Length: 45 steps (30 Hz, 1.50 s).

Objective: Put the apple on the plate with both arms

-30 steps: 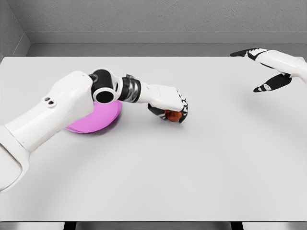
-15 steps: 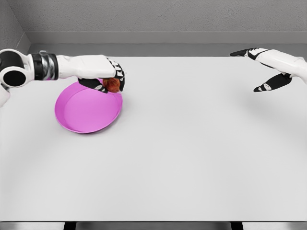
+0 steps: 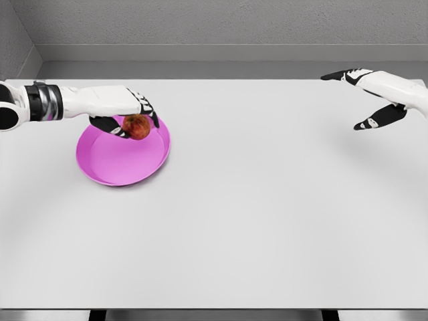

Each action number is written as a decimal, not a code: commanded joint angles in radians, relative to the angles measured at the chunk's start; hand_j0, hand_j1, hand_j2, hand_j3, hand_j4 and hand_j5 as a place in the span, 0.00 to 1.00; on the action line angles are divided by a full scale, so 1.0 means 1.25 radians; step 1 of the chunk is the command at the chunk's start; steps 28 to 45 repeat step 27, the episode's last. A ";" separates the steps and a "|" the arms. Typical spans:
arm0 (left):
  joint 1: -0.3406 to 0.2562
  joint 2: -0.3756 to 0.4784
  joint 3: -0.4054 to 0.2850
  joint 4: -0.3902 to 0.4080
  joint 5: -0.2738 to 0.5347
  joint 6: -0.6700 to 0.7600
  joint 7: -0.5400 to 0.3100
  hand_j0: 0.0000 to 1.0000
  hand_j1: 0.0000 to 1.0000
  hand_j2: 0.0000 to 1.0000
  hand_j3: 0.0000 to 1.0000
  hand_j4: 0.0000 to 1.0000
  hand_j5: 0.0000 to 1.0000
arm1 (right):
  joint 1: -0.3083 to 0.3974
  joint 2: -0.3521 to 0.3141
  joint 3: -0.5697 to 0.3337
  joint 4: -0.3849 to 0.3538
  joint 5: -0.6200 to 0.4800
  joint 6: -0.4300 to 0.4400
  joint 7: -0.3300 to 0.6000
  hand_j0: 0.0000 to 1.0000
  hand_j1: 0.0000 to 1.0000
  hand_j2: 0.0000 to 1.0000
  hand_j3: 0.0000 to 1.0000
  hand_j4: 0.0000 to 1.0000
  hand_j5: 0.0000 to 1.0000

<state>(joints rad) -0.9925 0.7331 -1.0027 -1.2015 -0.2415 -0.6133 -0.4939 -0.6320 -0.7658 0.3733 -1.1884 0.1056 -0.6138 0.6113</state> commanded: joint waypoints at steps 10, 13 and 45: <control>-0.006 -0.012 0.001 -0.007 0.008 0.002 0.001 1.00 1.00 1.00 1.00 1.00 1.00 | 0.002 -0.005 0.000 0.000 -0.006 0.002 0.000 1.00 1.00 1.00 1.00 1.00 1.00; -0.037 -0.088 0.001 -0.035 0.007 0.002 0.001 1.00 1.00 1.00 1.00 1.00 1.00 | 0.004 -0.007 0.000 0.000 -0.006 0.002 0.000 1.00 1.00 1.00 1.00 1.00 1.00; -0.038 -0.248 -0.004 -0.030 0.021 0.002 0.001 1.00 1.00 1.00 1.00 1.00 1.00 | 0.004 -0.007 0.000 0.000 -0.006 0.002 0.000 1.00 1.00 1.00 1.00 1.00 1.00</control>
